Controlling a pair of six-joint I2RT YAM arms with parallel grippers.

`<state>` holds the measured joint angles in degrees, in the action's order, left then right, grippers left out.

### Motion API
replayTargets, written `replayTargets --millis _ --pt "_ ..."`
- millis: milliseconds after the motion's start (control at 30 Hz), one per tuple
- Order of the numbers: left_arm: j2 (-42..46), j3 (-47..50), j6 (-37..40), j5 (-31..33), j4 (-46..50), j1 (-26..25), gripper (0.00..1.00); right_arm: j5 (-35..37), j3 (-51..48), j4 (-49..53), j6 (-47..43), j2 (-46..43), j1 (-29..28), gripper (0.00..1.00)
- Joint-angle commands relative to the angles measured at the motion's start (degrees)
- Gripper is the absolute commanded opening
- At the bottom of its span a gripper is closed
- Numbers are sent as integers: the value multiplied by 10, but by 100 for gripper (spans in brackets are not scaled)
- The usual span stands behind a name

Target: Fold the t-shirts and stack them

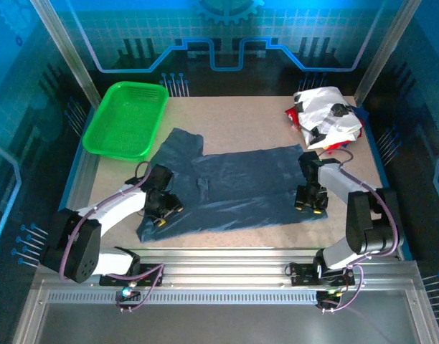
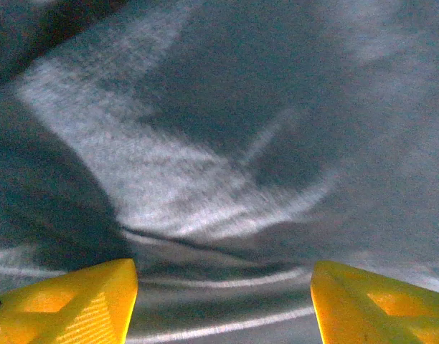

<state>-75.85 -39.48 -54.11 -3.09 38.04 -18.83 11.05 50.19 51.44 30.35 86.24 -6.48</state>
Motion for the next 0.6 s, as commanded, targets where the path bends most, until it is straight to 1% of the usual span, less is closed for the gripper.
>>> replayTargets --millis 0,33,133,200,300,367,400,433,467,533,567 --pt "39 -81 11 20 56 -3 70 7 50 35 22 -34 -1 54" --pt "42 -108 24 29 61 -2 71 6 56 36 26 -35 2 55" --pt "23 -185 60 55 68 10 81 -21 50 -3 36 -22 9 58" --pt "-7 -231 83 45 62 35 83 -41 50 -27 44 13 15 59" --pt "-58 -308 120 48 73 69 83 -71 33 -72 67 70 29 59" --pt "-90 -360 159 56 79 79 85 -59 24 -88 71 96 30 59" --pt "-108 -388 175 58 85 83 85 -48 24 -86 69 107 31 50" --pt "-129 -414 191 58 92 87 85 -39 27 -79 66 114 33 44" --pt "-146 -437 203 58 99 90 85 -32 30 -70 63 115 36 44" --pt "-182 -481 222 67 116 90 85 -7 33 -51 53 112 37 49" --pt "-194 -495 228 68 116 90 85 -1 31 -43 48 110 40 49"
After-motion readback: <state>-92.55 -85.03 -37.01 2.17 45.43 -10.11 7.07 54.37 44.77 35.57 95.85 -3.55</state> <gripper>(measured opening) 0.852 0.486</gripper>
